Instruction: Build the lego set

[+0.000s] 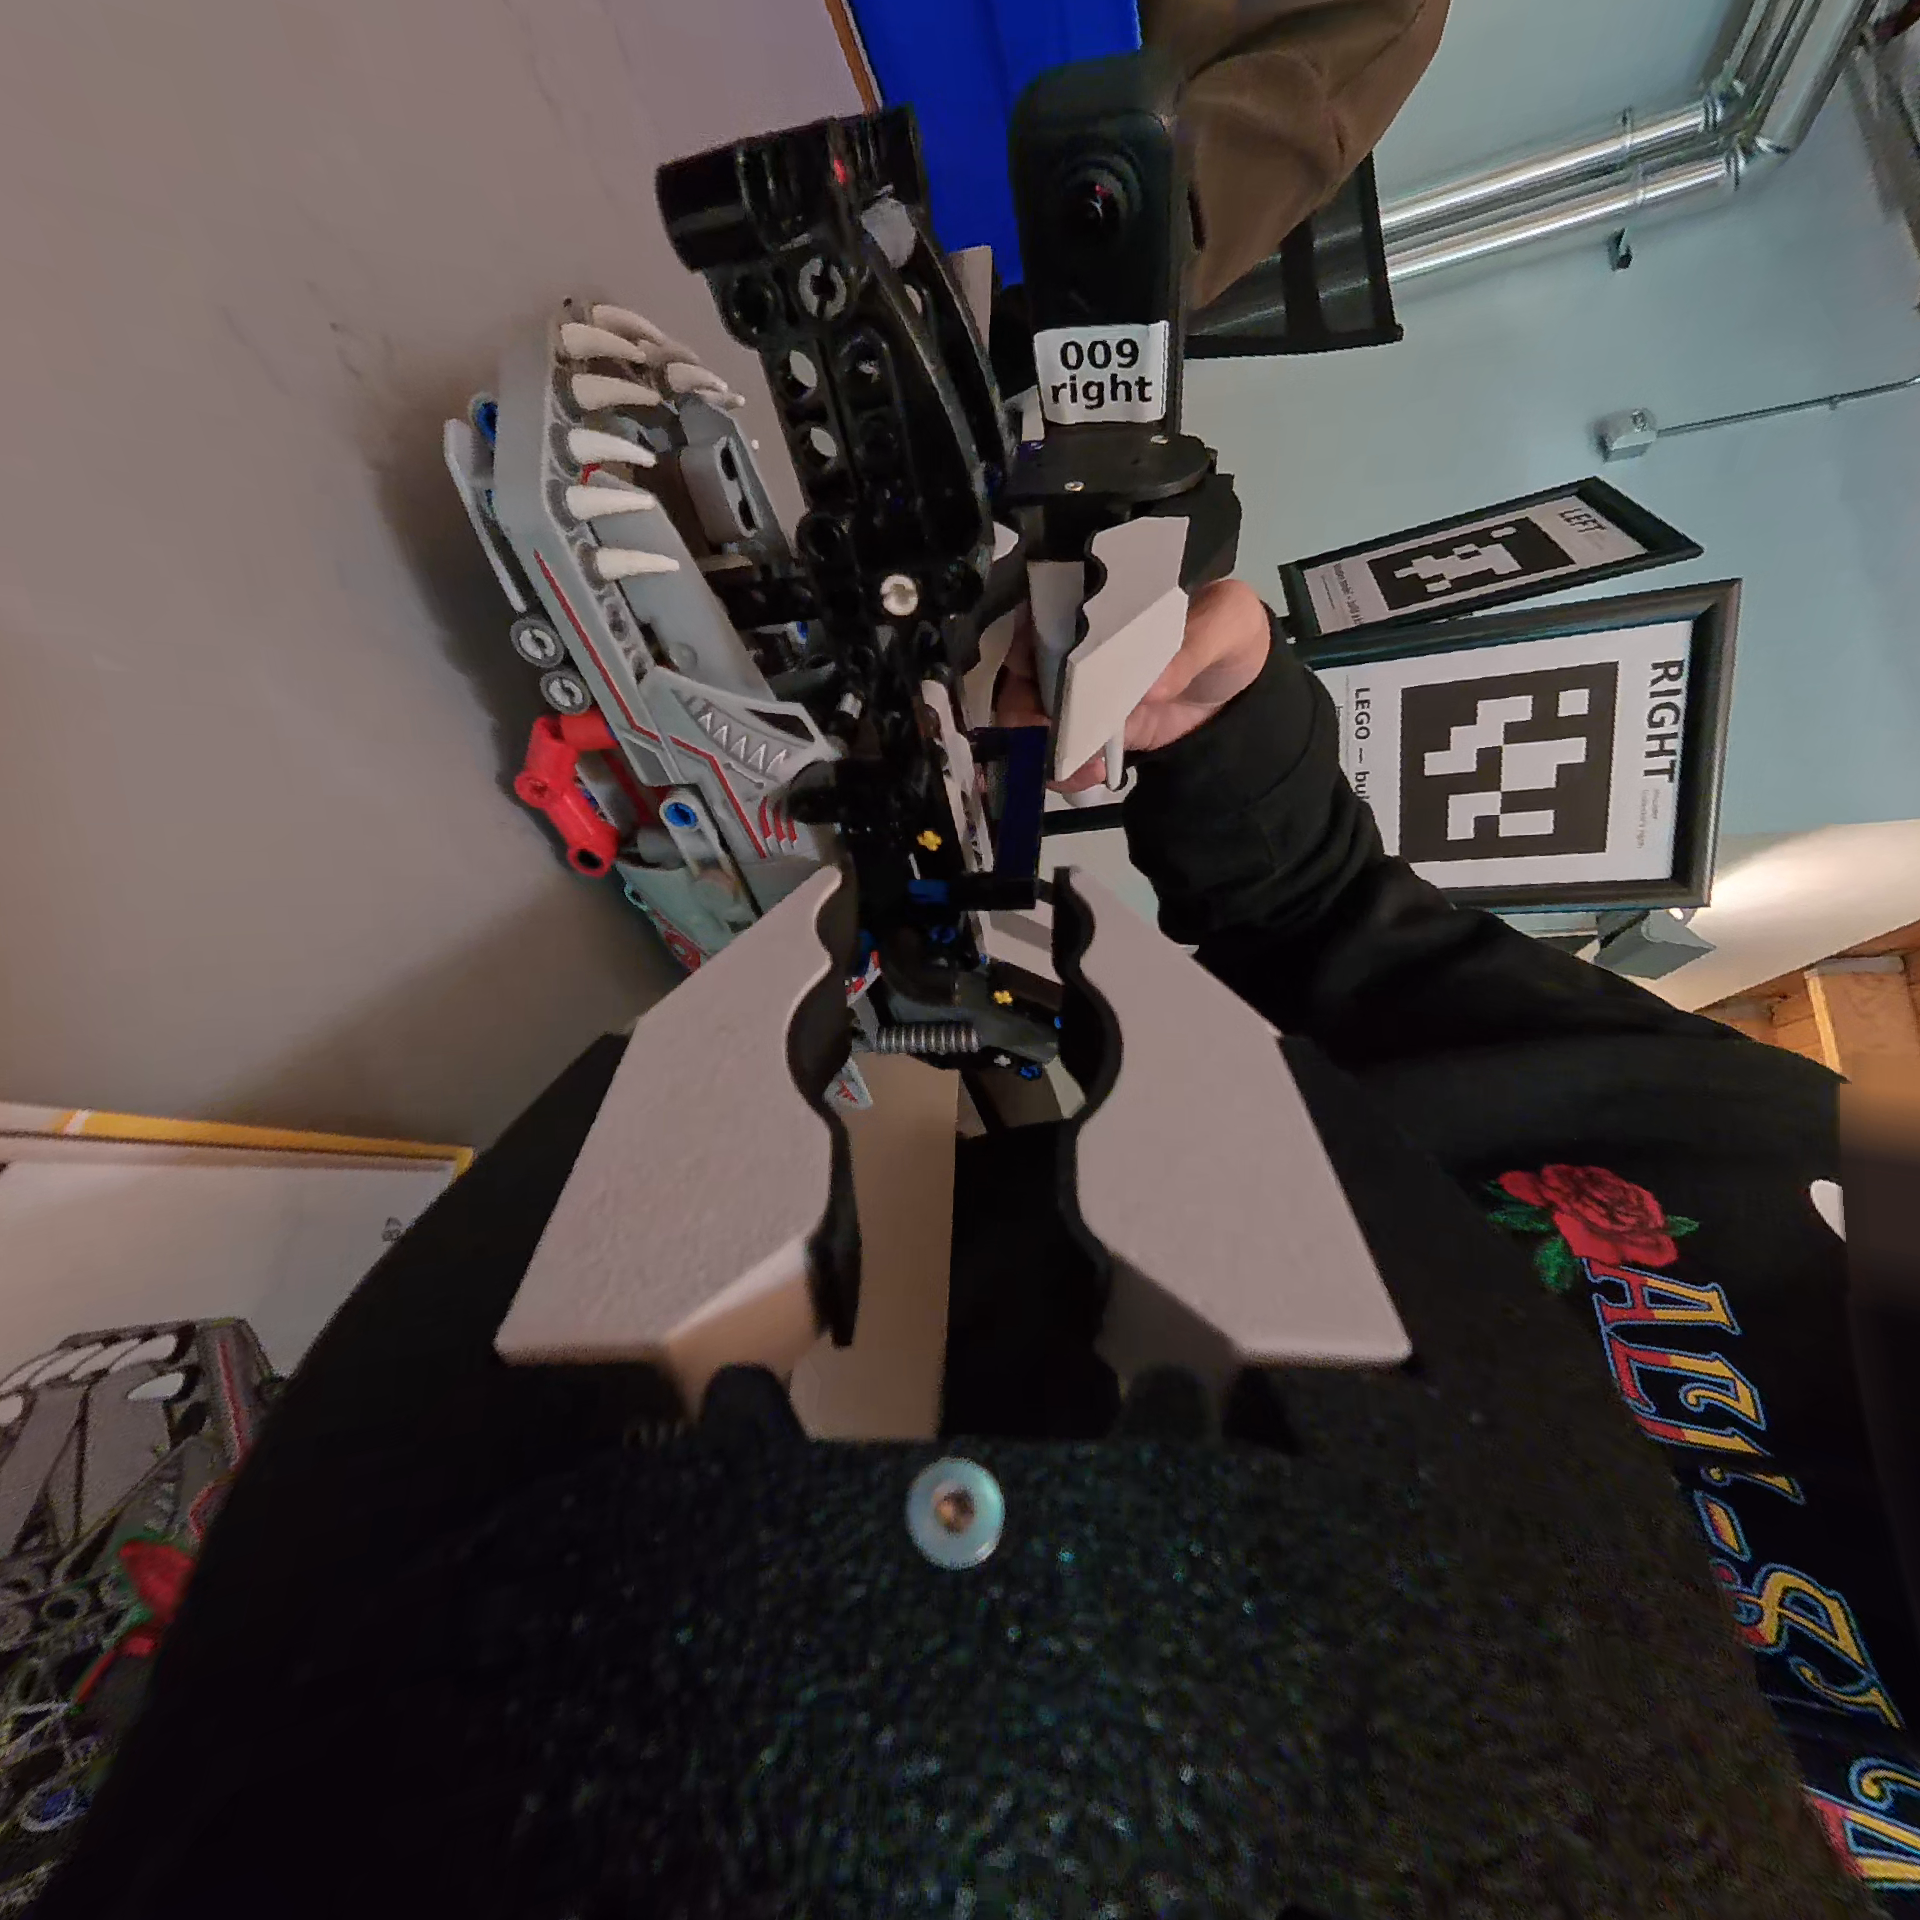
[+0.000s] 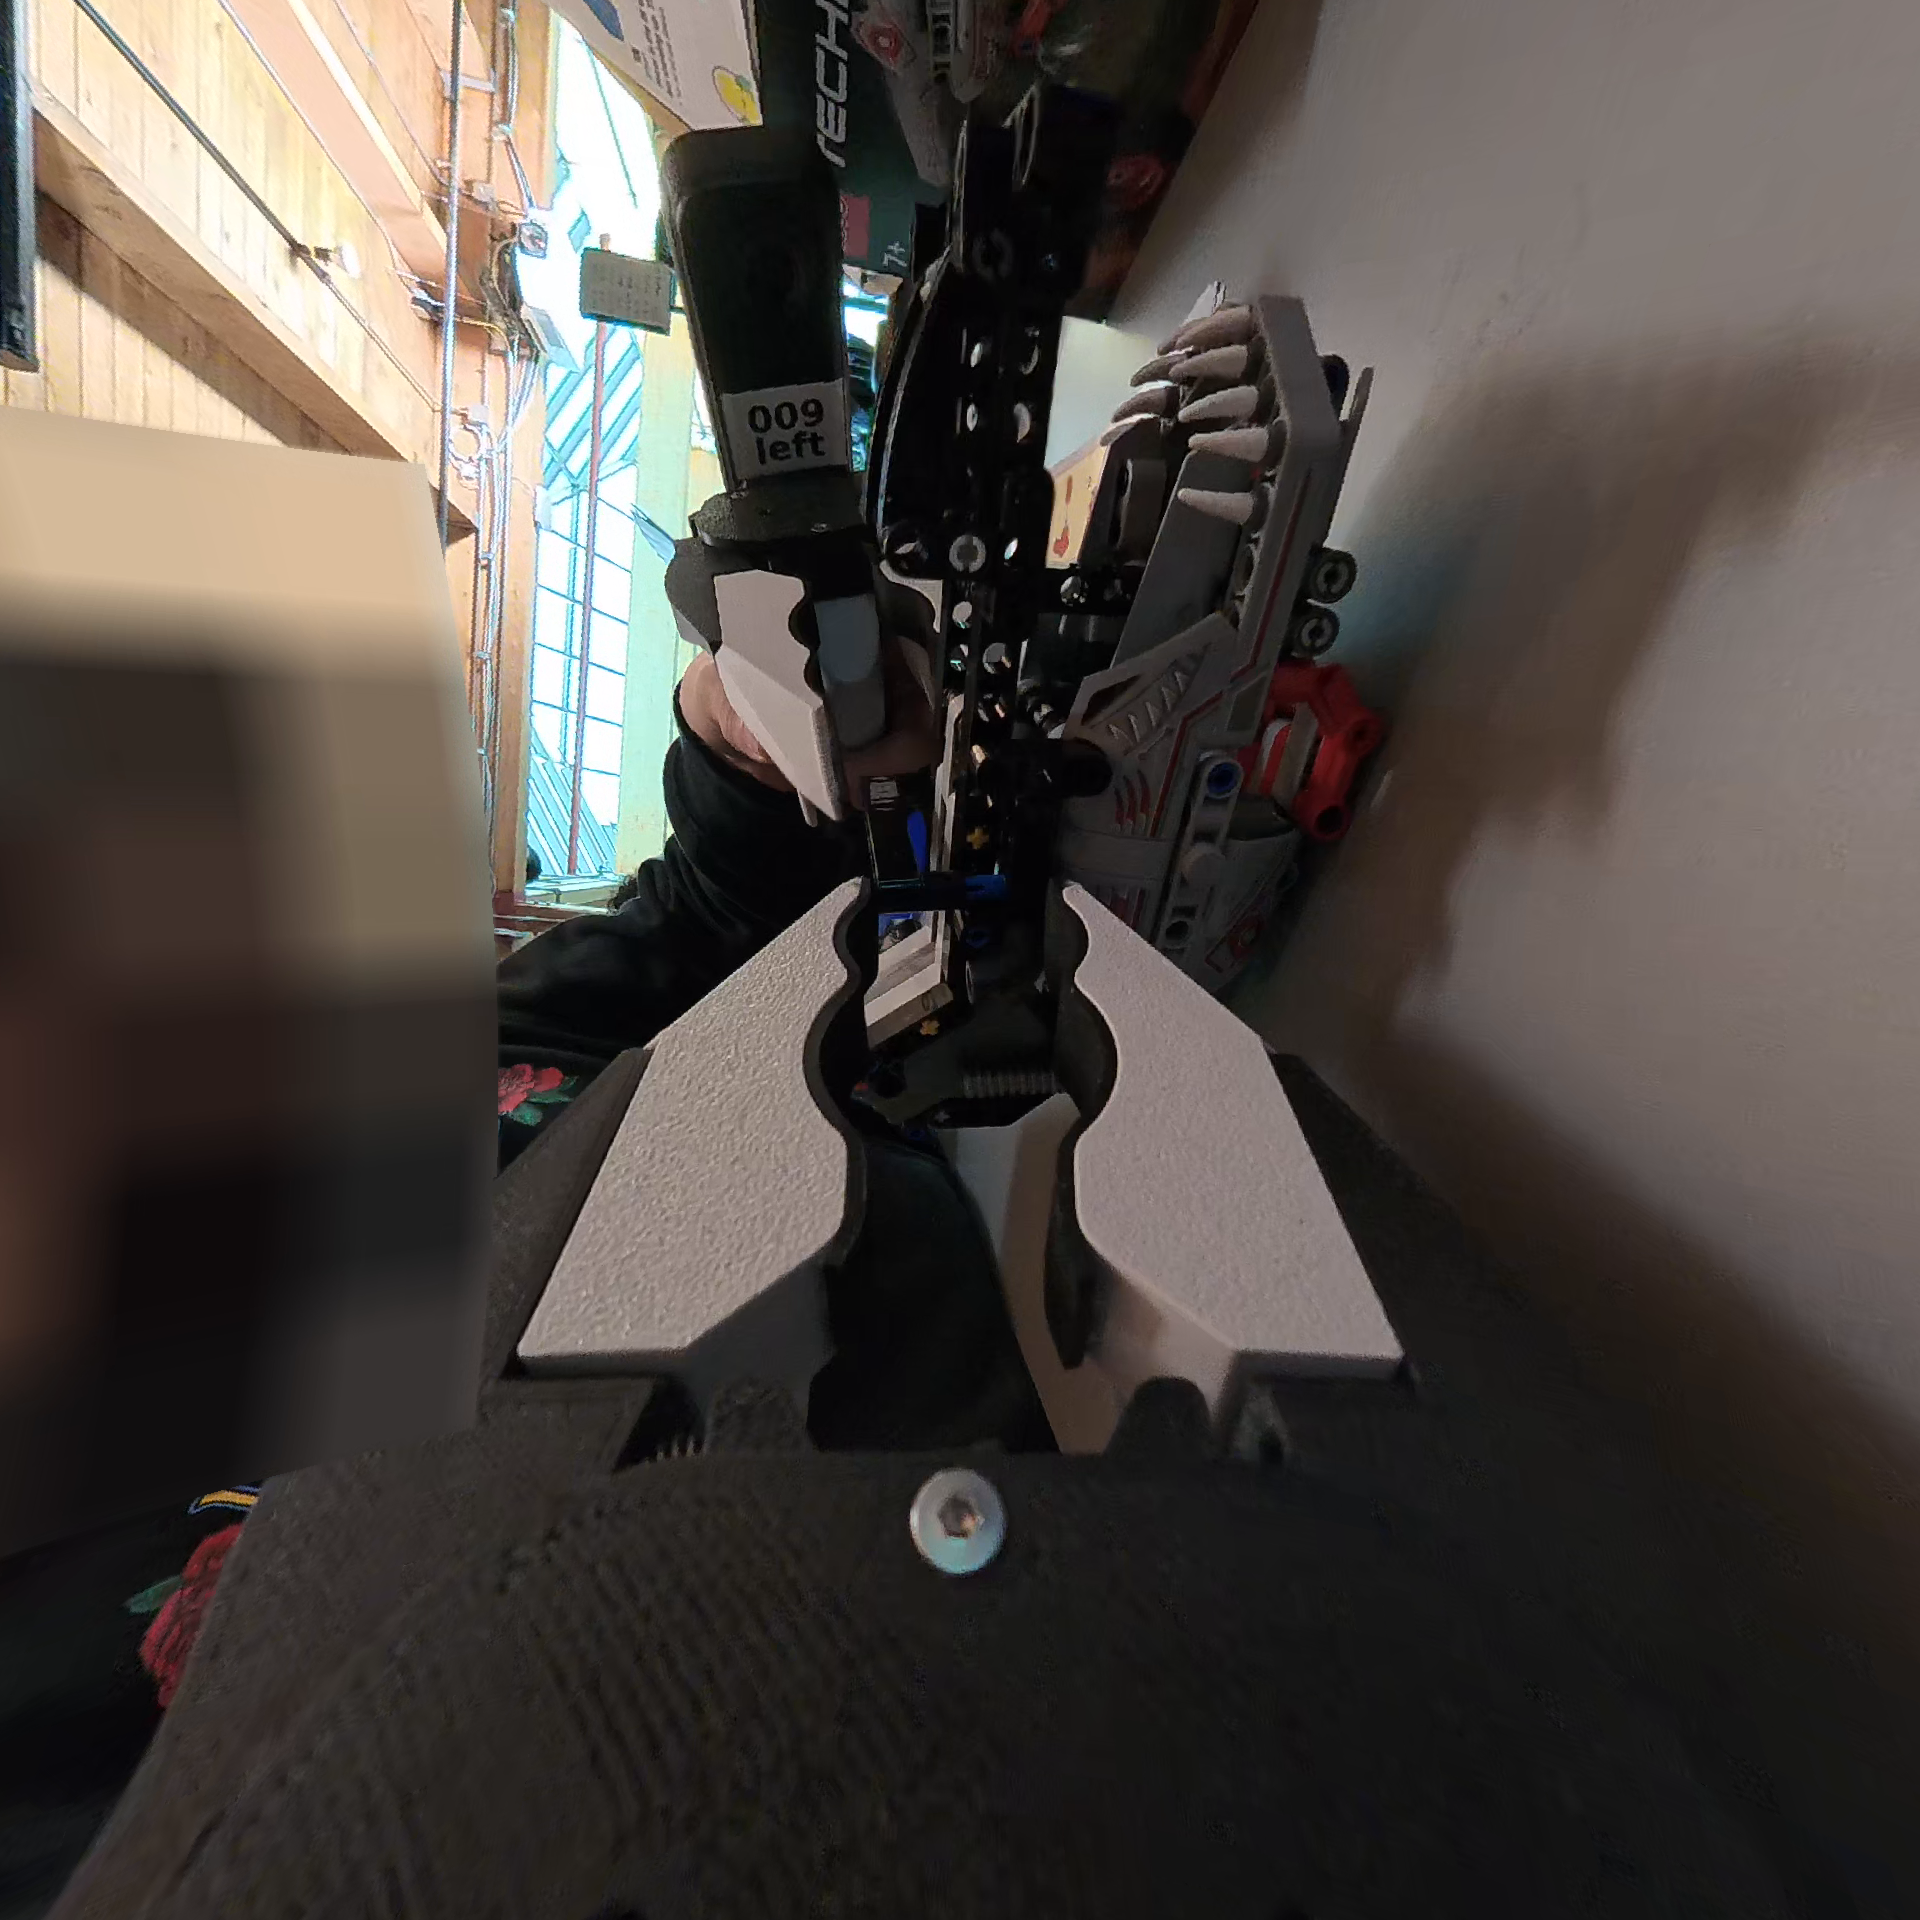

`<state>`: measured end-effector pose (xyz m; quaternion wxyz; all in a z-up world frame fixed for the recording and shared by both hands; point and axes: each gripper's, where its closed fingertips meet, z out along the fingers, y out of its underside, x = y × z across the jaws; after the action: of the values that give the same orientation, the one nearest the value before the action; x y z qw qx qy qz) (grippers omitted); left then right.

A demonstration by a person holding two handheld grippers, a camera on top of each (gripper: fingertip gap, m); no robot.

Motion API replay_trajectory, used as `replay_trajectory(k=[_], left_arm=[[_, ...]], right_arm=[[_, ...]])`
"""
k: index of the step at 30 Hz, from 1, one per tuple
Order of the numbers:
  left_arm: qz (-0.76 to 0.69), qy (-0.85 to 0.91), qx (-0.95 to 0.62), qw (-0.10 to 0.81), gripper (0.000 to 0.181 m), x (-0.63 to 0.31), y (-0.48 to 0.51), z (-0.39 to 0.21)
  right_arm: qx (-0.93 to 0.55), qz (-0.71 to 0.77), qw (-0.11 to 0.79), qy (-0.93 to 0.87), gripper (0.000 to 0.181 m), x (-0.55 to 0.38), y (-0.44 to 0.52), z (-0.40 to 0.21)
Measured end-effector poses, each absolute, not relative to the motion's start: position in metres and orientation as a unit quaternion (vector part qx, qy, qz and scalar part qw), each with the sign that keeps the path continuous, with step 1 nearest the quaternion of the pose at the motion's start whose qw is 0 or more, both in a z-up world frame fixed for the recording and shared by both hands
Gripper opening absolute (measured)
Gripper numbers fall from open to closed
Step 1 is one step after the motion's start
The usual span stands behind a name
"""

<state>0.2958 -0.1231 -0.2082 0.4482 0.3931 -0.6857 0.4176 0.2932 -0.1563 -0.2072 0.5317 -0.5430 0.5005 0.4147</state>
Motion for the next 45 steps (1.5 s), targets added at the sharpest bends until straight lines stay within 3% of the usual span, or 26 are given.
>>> replay_trajectory(k=[45], left_arm=[[0.446,-0.656,0.386,0.470,0.030,0.304,-0.124,-0.209]], right_arm=[[-0.562,0.360,0.569,0.480,0.030,0.299,-0.157,-0.206]])
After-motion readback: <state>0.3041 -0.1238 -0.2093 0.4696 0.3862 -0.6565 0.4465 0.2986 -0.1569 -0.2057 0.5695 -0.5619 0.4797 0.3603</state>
